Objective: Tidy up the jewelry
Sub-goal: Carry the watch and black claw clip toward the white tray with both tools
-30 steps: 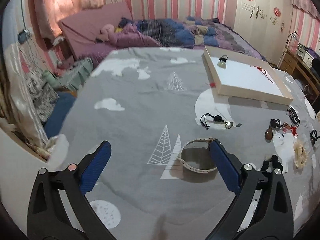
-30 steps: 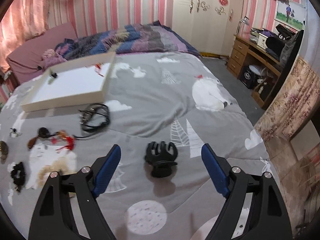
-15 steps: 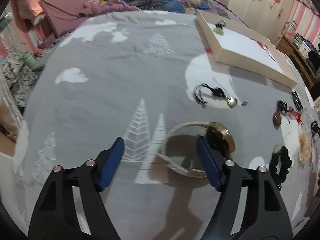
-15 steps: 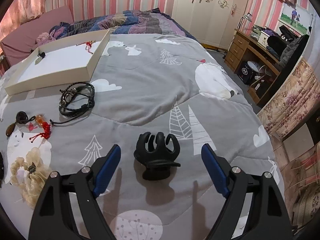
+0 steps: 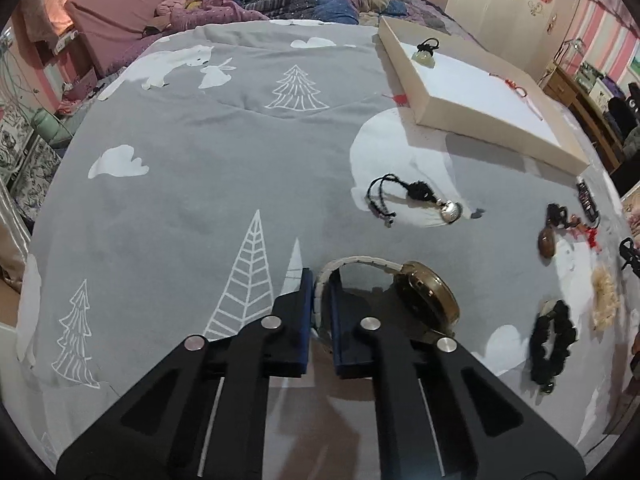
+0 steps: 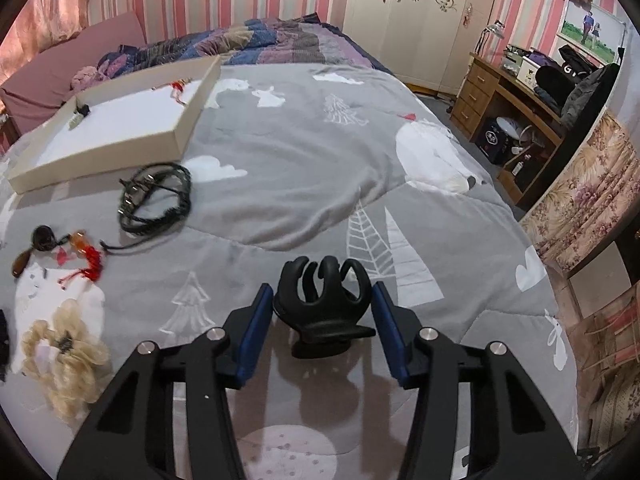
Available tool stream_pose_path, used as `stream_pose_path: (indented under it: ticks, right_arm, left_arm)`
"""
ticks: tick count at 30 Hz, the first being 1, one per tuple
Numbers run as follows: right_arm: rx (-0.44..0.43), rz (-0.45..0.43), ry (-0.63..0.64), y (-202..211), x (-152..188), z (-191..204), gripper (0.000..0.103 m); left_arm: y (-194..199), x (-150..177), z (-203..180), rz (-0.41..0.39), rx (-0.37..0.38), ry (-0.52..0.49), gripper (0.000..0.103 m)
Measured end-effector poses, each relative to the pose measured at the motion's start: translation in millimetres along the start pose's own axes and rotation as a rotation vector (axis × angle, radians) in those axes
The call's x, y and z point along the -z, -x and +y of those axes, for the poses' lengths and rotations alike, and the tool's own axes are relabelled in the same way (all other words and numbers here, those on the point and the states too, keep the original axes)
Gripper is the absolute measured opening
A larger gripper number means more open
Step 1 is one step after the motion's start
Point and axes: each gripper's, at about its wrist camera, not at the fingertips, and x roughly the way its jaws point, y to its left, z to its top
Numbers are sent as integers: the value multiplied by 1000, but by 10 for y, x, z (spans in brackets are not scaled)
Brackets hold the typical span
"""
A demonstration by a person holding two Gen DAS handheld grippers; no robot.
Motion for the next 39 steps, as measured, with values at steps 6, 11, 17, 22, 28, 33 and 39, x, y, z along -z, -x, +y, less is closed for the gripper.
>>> stream_pose_path:
  ticks: [6, 11, 17, 22, 28, 33, 39]
  right_arm:
    - [-99, -64, 83, 199, -278, 413, 51]
    - [-177, -111, 149, 284, -571, 824, 51]
    - [-210, -120, 197, 216, -883, 1150, 51]
    - [-197, -122, 226, 22, -1145, 1326, 51]
    - [-212, -83, 192, -335, -1325, 1445, 51]
    - [-230, -38, 157, -643, -1366, 1536, 51]
    - [-240, -3, 122, -868, -1377, 1516, 51]
  left_arm:
    - [173, -132, -132, -51, 53, 9, 5]
    - [275, -348, -347, -85, 114, -13, 5]
    - [342, -648, -640, -135, 157, -49, 5]
    - [367, -1054, -895, -203, 210, -69, 5]
    - [28, -1428, -1074, -203, 223, -55, 5]
    - [-387, -1615, -1089, -157, 189, -2, 5]
    - [-717, -1657, -1097, -105, 139, 0, 6]
